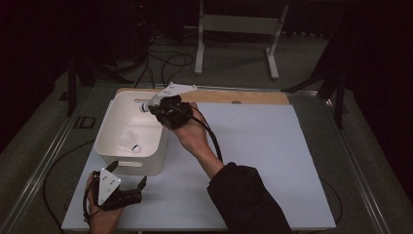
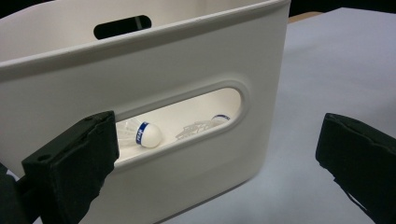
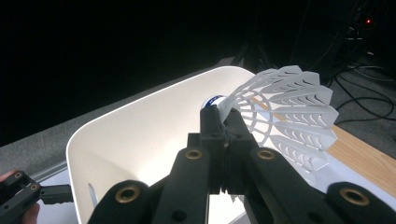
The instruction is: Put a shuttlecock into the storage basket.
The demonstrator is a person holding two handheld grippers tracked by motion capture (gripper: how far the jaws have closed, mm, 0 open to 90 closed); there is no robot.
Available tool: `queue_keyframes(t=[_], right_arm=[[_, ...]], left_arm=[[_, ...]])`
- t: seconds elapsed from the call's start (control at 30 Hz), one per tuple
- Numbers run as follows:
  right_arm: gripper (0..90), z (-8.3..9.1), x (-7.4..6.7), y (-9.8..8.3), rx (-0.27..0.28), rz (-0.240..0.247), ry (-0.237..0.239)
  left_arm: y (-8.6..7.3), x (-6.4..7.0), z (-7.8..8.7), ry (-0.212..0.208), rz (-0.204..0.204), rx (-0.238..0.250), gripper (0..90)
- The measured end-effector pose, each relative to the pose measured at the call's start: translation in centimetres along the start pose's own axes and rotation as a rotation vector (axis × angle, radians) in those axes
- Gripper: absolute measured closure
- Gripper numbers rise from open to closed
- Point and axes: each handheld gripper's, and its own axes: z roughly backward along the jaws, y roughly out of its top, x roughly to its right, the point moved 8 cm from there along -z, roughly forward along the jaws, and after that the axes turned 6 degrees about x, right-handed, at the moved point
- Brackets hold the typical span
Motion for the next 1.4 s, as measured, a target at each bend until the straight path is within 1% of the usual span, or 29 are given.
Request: queue_keyframes(t=[0.67, 0.87, 0.97, 1.2, 1.4], right_arm=[[89.4, -0.9, 0.3, -0.5, -0.006, -0.02, -0.002], [89.4, -1.1, 0.5, -0.6, -0.002, -0.036, -0.011], [89.4, -1.2, 0.6, -0.6, -0.004, -0.029, -0.014], [89.4, -1.5, 0.9, -0.7, -0.002, -0.04, -0.03], [89.4, -2.0, 1.3, -0.9, -0.019, -0.041, -0.044]], left_arm=[[0.0, -0.1, 0.0, 0.002, 0.003, -0.003, 0.0], [0.0, -0.1, 0.0, 0.002, 0.002, -0.002, 0.0], [0.0, -0.1, 0.0, 0.002, 0.002, -0.002, 0.0], [0.0, -0.1, 0.1, 0.001, 0.002, -0.002, 0.0], [0.0, -0.1, 0.0, 0.0, 0.003, -0.001, 0.0]])
